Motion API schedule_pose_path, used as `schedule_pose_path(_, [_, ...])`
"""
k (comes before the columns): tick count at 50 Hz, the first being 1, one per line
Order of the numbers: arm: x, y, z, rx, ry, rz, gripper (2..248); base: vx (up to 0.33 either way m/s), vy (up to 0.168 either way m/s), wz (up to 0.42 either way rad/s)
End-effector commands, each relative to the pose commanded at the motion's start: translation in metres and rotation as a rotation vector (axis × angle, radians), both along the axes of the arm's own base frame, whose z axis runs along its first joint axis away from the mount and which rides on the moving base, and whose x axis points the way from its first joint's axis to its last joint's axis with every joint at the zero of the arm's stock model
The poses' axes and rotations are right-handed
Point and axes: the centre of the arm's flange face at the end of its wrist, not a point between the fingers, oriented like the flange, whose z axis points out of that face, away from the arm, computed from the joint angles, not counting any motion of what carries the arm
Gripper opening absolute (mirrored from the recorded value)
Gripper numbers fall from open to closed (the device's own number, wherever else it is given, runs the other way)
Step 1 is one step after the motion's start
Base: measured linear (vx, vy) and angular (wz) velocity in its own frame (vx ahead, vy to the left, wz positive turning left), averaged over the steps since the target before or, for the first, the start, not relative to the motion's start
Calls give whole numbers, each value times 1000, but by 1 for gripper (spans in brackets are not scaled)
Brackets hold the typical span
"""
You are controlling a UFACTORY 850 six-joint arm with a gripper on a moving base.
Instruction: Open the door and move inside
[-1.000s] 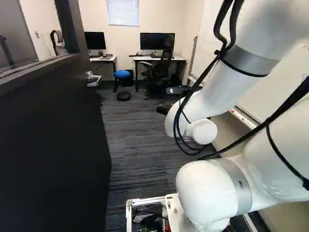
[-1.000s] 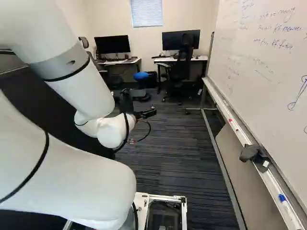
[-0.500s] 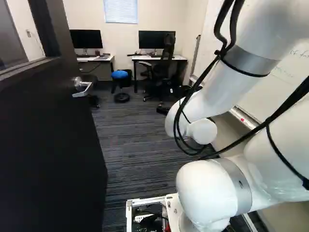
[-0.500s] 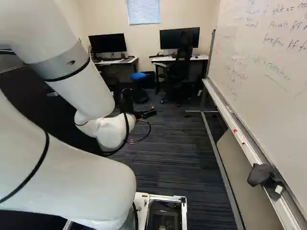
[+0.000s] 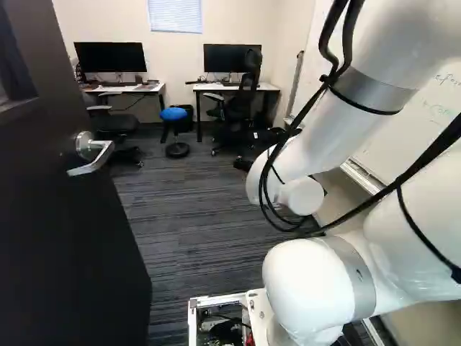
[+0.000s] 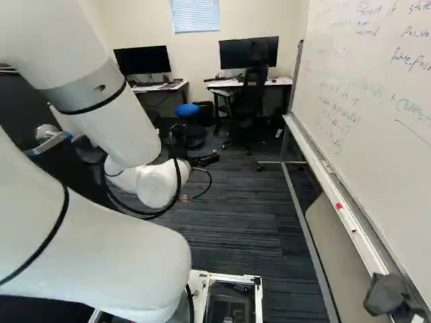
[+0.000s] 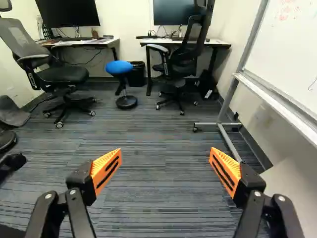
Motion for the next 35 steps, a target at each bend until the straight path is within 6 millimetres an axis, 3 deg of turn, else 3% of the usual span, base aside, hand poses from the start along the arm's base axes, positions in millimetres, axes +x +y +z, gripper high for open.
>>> schedule_pose_path(20, [0, 0, 0, 0, 0, 0, 247, 242, -13, -16])
schedule_pose_path(35, [0, 0, 0, 0, 0, 0, 247, 10, -2, -2])
